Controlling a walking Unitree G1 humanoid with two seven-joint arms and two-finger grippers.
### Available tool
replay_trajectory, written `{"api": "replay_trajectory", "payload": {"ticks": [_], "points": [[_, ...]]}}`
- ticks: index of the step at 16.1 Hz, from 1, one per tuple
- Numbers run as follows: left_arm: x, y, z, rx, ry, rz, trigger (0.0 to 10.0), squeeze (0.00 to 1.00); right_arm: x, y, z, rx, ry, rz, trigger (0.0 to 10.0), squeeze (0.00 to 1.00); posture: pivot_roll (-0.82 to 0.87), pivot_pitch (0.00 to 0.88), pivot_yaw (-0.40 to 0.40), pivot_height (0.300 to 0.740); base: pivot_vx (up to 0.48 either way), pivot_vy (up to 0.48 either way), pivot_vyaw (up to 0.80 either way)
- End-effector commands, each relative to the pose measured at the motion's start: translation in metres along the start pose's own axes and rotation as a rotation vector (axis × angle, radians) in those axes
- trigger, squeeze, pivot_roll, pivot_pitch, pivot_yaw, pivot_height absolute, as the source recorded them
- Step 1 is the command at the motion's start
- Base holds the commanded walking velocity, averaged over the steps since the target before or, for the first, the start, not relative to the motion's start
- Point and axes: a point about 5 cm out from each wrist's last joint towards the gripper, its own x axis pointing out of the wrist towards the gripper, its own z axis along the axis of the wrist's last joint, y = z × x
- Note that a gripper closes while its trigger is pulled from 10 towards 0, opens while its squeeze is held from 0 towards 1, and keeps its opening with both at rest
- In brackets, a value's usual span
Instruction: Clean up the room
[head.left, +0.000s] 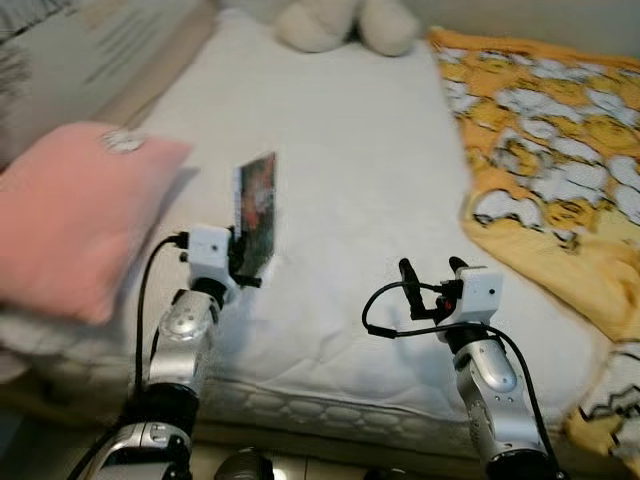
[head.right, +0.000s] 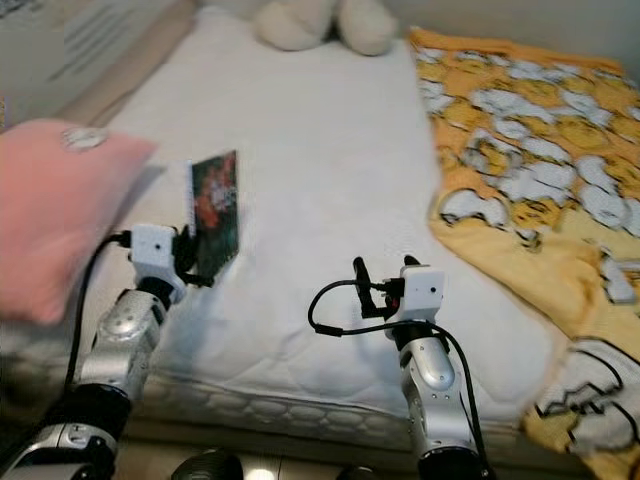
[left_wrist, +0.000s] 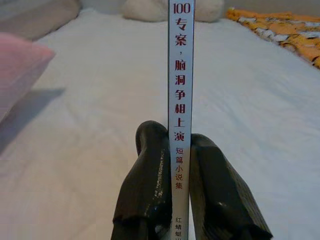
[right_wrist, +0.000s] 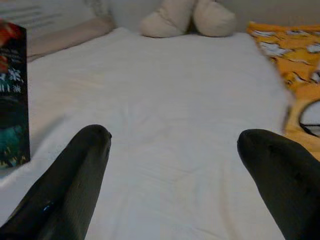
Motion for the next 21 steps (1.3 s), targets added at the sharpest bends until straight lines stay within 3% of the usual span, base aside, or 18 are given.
{"api": "replay_trajectory", "payload": {"ticks": [1,7,11,16,21], "points": [[0.005,-0.003,0.013,0.027,-0.045,-0.023,10.0,0.00,-0.003,-0.011,0.000,-0.001,-0.009,-0.040,10.0,0.00,-0.01,0.000,-0.015,0.740,0.000,0.480,0.00],[0.020,-0.013,0.026,0.069,-0.045,-0.102,10.0,0.00,0.001,-0.009,0.004,-0.010,-0.042,-0.052,10.0,0.00,-0.05,0.000,0.017,0.740,0.000,0.480,0.00],[0.024,-0.022,0.024,0.018,-0.026,-0.116,10.0,0.00,0.003,-0.011,0.005,-0.015,-0.041,-0.045,10.0,0.00,-0.05,0.000,0.005,0.740,0.000,0.480,0.00],[0.032,-0.044,0.027,-0.007,-0.028,-0.145,10.0,0.00,0.008,-0.023,0.013,-0.051,-0.060,-0.052,10.0,0.00,-0.07,0.000,0.007,0.740,0.000,0.480,0.00],[0.047,-0.065,0.044,-0.056,-0.044,-0.263,10.0,0.00,0.007,-0.025,0.017,-0.056,-0.086,-0.071,10.0,0.00,-0.12,0.000,0.029,0.740,0.000,0.000,0.00]]}}
